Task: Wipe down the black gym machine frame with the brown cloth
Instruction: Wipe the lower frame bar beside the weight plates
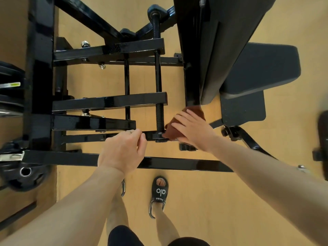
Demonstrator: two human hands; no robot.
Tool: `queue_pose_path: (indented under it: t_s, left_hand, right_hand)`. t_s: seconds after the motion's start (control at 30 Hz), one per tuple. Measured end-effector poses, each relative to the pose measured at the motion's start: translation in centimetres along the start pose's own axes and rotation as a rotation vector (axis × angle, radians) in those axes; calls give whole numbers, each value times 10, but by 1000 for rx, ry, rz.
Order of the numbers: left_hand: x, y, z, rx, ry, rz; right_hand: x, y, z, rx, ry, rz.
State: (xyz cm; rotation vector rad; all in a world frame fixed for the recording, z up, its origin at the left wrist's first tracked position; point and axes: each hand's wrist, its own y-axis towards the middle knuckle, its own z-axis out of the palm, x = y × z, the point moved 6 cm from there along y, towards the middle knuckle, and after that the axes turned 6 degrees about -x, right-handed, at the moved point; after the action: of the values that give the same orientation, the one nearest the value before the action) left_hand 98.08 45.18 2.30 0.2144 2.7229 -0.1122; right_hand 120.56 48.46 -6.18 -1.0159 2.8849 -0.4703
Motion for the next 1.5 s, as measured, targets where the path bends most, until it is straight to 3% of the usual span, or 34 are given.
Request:
queue_pose_path:
  t_s: [0.1,0.3,0.53,0.67,0.93,1.07,1.2,1.33,1.4,1.5]
  left_hand:
    - [1,1,1,-1,-6,-11]
    - [2,0,0,2,-34,-5]
    - [-1,1,-3,5,-33,3]
    - [0,0,0,12,-55,-1]
    - [2,0,0,7,-81,-4]
    - [0,0,-2,-1,-61,5]
    - [-1,0,-2,9,-40,-3]
    - [-1,1,-1,4,-52,2]
    - [1,1,-2,-3,-64,0]
    - [0,0,-2,-6,-82,5]
  right_hand:
    - [-37,52,-10,-32,-95,11]
    - [-70,103,-25,-163,-52,277]
    - [7,-5,-2,-2,11,38]
    - [-5,5,3,34,-33,-136]
    - [-77,120,-24,-110,-76,302]
    - [-39,61,-16,-109,-74,201]
    - [16,-16,8,56,48,15]
    - [-2,3,6,71,-11,-143]
    - [-25,37,-2,5,-93,-117]
    - [-64,87,-18,-87,-104,102]
